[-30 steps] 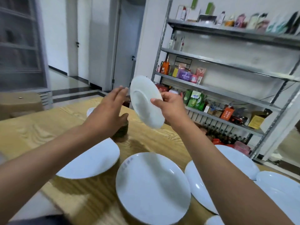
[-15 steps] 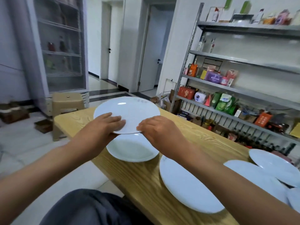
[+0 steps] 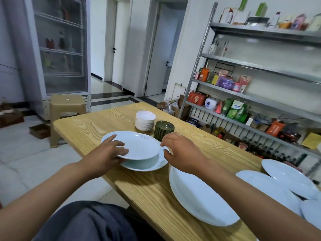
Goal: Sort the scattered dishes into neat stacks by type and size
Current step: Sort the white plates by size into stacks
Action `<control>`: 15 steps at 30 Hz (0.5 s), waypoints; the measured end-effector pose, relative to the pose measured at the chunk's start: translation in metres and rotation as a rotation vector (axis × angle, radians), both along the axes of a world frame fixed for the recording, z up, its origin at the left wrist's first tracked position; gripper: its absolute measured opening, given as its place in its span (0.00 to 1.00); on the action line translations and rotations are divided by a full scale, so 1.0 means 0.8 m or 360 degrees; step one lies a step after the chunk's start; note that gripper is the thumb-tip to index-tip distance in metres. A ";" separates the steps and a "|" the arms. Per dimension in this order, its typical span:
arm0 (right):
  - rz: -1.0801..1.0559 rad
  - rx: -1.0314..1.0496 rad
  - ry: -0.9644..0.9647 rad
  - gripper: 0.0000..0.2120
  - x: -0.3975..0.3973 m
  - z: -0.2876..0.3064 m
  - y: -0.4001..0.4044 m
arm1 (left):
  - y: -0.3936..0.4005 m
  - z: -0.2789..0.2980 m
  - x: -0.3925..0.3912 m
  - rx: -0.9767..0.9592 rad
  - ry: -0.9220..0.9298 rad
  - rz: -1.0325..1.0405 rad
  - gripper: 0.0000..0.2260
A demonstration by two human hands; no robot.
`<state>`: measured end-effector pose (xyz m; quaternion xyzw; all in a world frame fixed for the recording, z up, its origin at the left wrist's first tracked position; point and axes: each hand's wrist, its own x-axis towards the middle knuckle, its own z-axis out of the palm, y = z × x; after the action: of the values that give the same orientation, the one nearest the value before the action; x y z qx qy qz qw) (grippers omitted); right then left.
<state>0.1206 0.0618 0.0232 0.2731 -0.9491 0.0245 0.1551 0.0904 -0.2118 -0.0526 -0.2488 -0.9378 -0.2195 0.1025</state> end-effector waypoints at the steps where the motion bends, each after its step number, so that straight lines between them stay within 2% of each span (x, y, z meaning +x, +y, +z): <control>1: -0.0003 -0.0014 0.0001 0.13 0.000 -0.002 0.003 | 0.001 0.000 -0.001 0.0002 -0.0047 -0.0001 0.18; 6: -0.0037 -0.0049 -0.0022 0.10 0.001 -0.012 0.013 | 0.011 0.004 0.006 -0.0044 -0.0240 0.0034 0.41; 15: -0.0048 -0.0040 -0.0059 0.09 0.006 -0.023 0.028 | 0.019 0.013 0.014 -0.0323 -0.0455 0.0041 0.43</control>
<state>0.1252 0.0845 0.0045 0.2565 -0.9554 0.0392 0.1412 0.1013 -0.1968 -0.0423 -0.2121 -0.9632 -0.1556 -0.0547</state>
